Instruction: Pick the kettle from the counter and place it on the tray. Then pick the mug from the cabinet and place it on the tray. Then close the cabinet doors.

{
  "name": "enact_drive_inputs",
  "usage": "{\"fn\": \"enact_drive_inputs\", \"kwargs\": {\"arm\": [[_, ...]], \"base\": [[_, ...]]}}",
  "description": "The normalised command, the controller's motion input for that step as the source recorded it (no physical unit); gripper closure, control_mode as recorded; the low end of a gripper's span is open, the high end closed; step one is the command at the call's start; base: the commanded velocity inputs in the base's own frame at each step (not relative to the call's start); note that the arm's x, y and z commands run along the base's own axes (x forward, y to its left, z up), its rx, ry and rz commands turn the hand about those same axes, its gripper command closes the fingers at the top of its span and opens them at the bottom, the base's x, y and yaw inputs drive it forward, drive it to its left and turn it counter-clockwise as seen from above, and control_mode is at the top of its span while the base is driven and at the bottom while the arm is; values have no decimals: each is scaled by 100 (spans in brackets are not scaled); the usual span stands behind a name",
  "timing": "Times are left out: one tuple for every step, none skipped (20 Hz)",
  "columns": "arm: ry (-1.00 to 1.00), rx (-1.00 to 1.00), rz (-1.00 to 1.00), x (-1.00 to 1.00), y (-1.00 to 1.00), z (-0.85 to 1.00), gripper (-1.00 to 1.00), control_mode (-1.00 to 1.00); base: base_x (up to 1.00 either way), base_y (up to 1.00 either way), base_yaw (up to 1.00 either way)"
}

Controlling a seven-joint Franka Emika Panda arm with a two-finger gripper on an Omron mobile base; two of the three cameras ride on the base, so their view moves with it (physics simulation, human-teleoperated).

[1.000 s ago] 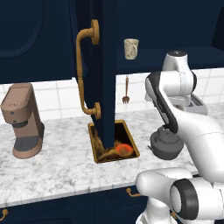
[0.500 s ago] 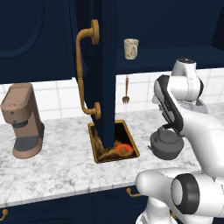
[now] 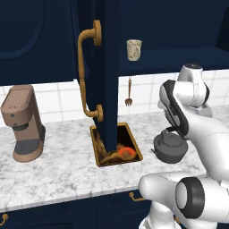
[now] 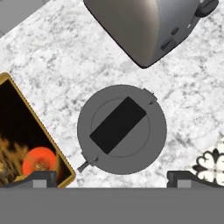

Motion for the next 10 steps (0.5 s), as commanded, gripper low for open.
{"fn": "enact_drive_inputs", "kwargs": {"arm": [[0,0,-2,6,-6,-30,-100,-100],[0,0,-2,7,-5,-33,-100,-100],[0,0,-3,16,-9,-32,-100,-100],[0,0,-5,24,-11,-31,-100,-100],[0,0,-7,34,-6,-31,-100,-100],[0,0,-8,36,-7,-30,-100,-100],[0,0,-8,34,-9,-26,-100,-100],[0,0,-7,33,-10,-24,-100,-100],[0,0,-7,33,-9,-24,-100,-100],[0,0,-7,29,-9,-24,-100,-100]], "base": [[0,0,0],[0,0,0],[0,0,0],[0,0,0],[0,0,0],[0,0,0],[0,0,0],[0,0,0],[0,0,0],[0,0,0]]}}
